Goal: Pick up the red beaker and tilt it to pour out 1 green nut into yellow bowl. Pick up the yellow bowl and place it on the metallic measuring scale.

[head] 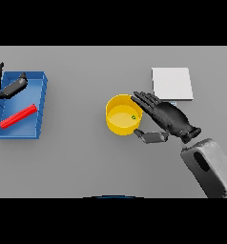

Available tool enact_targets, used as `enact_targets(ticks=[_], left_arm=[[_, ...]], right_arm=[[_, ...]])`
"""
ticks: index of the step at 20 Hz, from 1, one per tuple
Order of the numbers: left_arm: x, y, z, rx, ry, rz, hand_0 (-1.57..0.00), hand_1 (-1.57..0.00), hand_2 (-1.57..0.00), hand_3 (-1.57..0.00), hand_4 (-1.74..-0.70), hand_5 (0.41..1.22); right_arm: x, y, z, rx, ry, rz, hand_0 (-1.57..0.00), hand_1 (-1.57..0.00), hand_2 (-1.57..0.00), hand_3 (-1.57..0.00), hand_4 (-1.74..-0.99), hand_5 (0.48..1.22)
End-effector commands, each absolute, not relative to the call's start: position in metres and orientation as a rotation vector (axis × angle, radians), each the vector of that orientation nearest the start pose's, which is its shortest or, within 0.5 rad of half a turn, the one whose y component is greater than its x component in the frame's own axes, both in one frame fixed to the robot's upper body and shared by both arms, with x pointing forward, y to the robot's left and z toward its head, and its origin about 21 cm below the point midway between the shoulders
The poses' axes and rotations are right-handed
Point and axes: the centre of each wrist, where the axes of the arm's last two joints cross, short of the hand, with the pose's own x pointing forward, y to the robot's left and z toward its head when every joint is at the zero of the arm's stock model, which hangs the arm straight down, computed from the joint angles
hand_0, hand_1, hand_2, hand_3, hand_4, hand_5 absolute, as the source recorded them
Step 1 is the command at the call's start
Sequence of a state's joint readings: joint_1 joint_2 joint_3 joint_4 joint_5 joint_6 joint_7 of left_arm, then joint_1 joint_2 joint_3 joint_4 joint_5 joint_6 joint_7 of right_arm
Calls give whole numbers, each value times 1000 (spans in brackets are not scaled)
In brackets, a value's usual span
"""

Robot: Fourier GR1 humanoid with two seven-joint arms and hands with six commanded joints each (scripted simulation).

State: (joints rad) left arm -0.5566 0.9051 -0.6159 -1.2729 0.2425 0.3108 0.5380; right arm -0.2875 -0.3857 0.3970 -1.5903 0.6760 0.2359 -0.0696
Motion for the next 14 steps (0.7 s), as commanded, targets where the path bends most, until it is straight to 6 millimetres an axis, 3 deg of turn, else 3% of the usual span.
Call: enact_targets(ticks=[1,10,14], left_arm=[[337,318,109,719,-1077,-519,0,0,0,0,-795,721],[341,317,109,723,-1060,-532,1,1,1,1,-794,717],[340,318,107,720,-1074,-542,1,1,1,1,-795,729]], right_arm=[[291,-196,66,-386,-1611,1462,1,1,1,1,-1269,662],[326,-167,67,-310,-1495,1759,1,1,1,1,-1255,686],[331,-153,57,-256,-1431,1830,1,1,1,1,-1243,682]])
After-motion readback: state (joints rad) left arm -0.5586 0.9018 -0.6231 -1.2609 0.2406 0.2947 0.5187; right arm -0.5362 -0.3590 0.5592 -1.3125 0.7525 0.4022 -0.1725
